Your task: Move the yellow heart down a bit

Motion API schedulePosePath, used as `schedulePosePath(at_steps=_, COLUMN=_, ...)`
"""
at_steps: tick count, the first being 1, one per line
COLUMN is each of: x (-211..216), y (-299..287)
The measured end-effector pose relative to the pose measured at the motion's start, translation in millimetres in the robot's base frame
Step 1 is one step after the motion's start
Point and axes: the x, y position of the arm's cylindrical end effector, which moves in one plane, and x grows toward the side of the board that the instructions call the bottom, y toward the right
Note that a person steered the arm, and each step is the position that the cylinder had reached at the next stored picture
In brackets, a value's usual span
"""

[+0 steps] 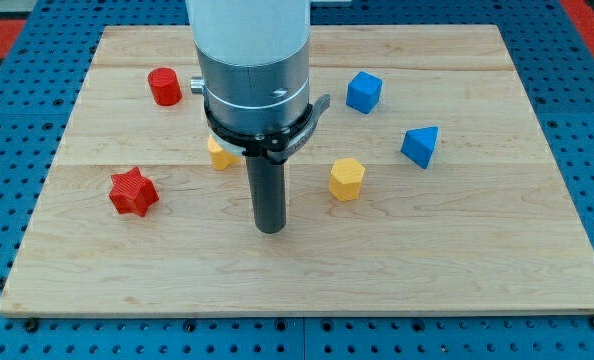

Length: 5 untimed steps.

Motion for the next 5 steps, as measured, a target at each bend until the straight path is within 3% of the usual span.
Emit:
schedulePosePath(at_steps=2, x=3, y=6)
schedulePosePath(at_steps=4, x=-82, y=22)
schedulePosePath(at_steps=5, x=-84, y=22)
